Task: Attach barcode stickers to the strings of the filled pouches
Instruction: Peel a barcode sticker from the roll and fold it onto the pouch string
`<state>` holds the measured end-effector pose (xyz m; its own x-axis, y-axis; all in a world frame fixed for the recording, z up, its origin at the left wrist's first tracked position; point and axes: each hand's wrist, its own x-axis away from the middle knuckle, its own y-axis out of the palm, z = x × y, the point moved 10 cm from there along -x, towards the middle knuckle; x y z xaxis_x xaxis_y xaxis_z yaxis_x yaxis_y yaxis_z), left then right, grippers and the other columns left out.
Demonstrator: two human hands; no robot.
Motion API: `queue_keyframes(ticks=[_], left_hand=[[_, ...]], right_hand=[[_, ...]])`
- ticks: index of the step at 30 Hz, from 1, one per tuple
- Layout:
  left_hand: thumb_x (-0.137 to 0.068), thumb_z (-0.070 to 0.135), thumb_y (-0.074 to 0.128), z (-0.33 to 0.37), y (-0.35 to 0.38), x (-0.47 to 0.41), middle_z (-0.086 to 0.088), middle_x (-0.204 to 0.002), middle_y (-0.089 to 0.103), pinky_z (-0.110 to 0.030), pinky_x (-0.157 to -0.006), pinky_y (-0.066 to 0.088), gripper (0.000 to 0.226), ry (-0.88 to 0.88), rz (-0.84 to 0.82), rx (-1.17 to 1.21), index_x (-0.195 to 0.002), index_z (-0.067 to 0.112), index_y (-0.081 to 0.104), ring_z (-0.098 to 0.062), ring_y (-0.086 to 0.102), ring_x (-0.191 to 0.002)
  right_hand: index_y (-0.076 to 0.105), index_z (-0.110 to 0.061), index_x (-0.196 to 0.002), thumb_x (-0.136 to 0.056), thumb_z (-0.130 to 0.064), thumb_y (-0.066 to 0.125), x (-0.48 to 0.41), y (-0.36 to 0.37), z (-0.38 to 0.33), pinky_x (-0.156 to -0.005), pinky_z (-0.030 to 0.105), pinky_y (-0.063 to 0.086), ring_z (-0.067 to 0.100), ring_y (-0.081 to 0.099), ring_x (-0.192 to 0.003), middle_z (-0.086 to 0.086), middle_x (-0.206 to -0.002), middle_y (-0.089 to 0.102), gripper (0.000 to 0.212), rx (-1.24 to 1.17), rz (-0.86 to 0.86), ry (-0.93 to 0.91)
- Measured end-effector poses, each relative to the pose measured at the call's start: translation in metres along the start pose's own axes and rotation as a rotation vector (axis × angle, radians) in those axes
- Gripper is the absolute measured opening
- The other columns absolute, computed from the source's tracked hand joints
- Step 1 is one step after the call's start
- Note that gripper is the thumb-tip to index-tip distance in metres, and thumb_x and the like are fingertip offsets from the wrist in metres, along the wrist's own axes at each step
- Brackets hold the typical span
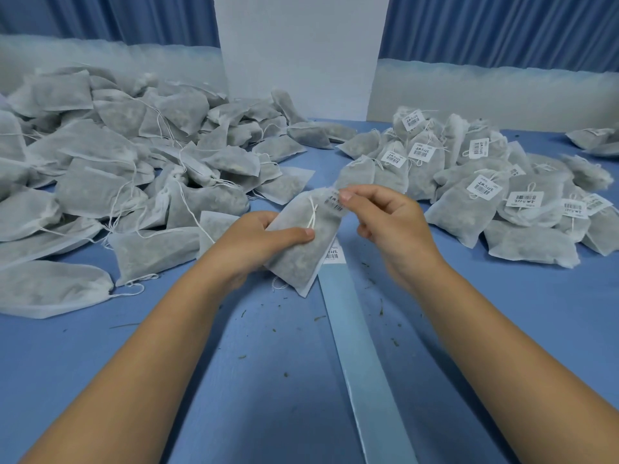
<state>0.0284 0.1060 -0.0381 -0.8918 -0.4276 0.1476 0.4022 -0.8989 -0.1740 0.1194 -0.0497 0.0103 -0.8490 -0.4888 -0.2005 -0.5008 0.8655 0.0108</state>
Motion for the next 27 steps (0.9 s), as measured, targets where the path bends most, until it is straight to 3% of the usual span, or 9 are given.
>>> queue_keyframes(ticks=[5,8,12,15,18,21,23,25,27], left_hand=[[-0.079,0.026,0.081,0.003,0.004,0.001,0.004,-0.086,0.077,-0.027,-0.067,0.053,0.022,0.030,-0.028,-0.023,-0.099,0.017,0.075,-0.009,0.070,-0.075],[-0.079,0.024,0.081,0.007,0.009,0.002,0.006,-0.085,0.077,-0.019,-0.060,0.052,0.014,0.068,-0.060,-0.012,-0.091,0.022,0.076,-0.006,0.071,-0.075],[-0.080,0.021,0.081,0.011,0.013,0.004,0.008,-0.084,0.077,-0.014,-0.055,0.050,0.009,0.108,-0.092,-0.003,-0.085,0.026,0.076,-0.003,0.071,-0.073],[-0.081,0.021,0.080,0.014,0.015,0.005,0.007,-0.087,0.077,-0.015,-0.057,0.051,0.012,0.135,-0.103,-0.005,-0.091,0.025,0.076,-0.004,0.072,-0.077],[-0.082,0.025,0.080,0.016,0.017,0.005,0.007,-0.085,0.076,-0.015,-0.056,0.050,0.018,0.146,-0.112,-0.029,-0.098,0.022,0.074,-0.005,0.071,-0.074],[-0.082,0.044,0.075,0.014,0.014,0.005,0.013,-0.078,0.073,-0.013,-0.058,0.048,0.022,0.108,-0.043,-0.025,-0.090,0.023,0.072,-0.001,0.067,-0.070],[-0.086,0.052,0.067,0.010,0.009,0.003,0.008,-0.080,0.074,-0.020,-0.069,0.051,0.034,0.066,0.023,0.001,-0.088,0.019,0.072,-0.005,0.067,-0.073],[-0.090,0.050,0.063,0.008,0.004,0.002,0.003,-0.079,0.072,-0.029,-0.073,0.049,0.038,0.048,0.084,0.004,-0.087,0.014,0.070,-0.013,0.065,-0.075],[-0.093,0.047,0.061,0.010,0.001,0.002,0.004,-0.073,0.067,-0.029,-0.069,0.045,0.033,0.068,0.107,0.013,-0.078,0.018,0.066,-0.014,0.061,-0.071]], right_hand=[[0.076,-0.017,-0.085,-0.086,-0.014,0.073,0.003,0.016,0.010,-0.054,0.005,0.041,-0.007,0.057,-0.055,-0.017,-0.068,0.070,0.004,0.048,-0.098,0.037],[0.077,-0.017,-0.086,-0.085,-0.016,0.074,0.003,0.013,0.014,-0.056,0.004,0.041,-0.006,0.057,-0.059,-0.016,-0.071,0.070,0.003,0.069,-0.063,0.046],[0.077,-0.016,-0.090,-0.081,-0.017,0.078,0.001,0.007,0.018,-0.059,0.010,0.041,0.008,0.046,-0.068,0.005,-0.075,0.054,0.009,0.095,-0.024,0.054],[0.076,-0.017,-0.089,-0.081,-0.016,0.079,0.000,0.005,0.017,-0.063,0.015,0.040,0.009,0.040,-0.065,-0.002,-0.065,0.043,0.009,0.118,-0.003,0.023],[0.074,-0.022,-0.087,-0.080,-0.014,0.078,0.001,0.007,0.010,-0.058,0.011,0.035,0.004,0.035,-0.058,-0.010,-0.060,0.038,0.011,0.174,0.000,-0.052],[0.071,-0.027,-0.096,-0.079,-0.015,0.079,0.004,0.011,0.005,-0.057,0.012,0.035,0.009,0.037,-0.061,-0.005,-0.067,0.040,0.022,0.209,-0.015,-0.115],[0.067,-0.030,-0.102,-0.077,-0.018,0.082,0.005,0.009,0.004,-0.060,0.010,0.038,0.008,0.040,-0.063,-0.004,-0.075,0.044,0.031,0.221,0.016,-0.124],[0.063,-0.029,-0.108,-0.076,-0.022,0.083,0.005,0.005,0.007,-0.066,0.009,0.042,0.004,0.044,-0.066,-0.006,-0.086,0.050,0.038,0.229,0.065,-0.087],[0.061,-0.025,-0.111,-0.077,-0.028,0.081,0.003,0.005,0.016,-0.063,0.012,0.045,0.001,0.051,-0.066,-0.008,-0.092,0.058,0.039,0.168,0.057,0.025]])
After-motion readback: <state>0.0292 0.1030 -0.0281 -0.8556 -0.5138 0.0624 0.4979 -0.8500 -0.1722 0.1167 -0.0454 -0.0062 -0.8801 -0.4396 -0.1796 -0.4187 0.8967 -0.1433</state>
